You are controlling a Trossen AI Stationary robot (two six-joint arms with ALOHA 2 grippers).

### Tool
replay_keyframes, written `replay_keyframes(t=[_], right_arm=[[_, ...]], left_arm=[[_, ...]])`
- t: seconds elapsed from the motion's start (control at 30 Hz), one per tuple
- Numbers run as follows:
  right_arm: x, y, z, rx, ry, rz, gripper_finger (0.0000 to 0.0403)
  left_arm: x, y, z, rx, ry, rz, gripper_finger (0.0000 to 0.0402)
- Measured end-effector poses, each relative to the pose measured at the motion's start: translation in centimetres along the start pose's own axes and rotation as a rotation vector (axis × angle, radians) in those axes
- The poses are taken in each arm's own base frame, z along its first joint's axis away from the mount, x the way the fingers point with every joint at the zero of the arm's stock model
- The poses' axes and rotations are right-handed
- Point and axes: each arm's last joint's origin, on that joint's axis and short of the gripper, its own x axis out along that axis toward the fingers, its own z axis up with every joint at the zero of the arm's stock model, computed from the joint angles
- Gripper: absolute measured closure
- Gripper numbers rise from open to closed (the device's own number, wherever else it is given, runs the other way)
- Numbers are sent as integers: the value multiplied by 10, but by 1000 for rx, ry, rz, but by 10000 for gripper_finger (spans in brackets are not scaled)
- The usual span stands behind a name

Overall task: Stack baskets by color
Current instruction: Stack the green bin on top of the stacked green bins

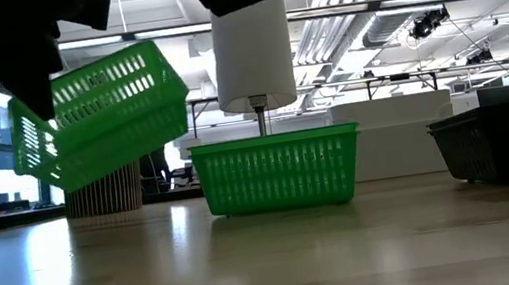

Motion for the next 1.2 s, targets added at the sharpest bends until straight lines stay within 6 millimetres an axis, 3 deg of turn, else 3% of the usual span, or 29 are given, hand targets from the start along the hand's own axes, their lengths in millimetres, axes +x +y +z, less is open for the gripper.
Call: replay_keyframes(t=[0.27,0.7,0.83,1.03,1.2], right_arm=[[7,-10,10,-43,-76,-99,300],[30,-47,22,73,-107,-130,214],[37,-56,24,96,-89,-60,210],[41,-66,21,174,-65,-119,210],[45,-76,16,255,-19,-160,242]], left_arm=[[1,2,4,-24,-82,40,402],[2,10,19,-74,-152,75,402],[-6,13,28,-74,-173,56,402],[-12,17,36,-69,-179,38,402],[-14,19,38,-74,-200,39,402]])
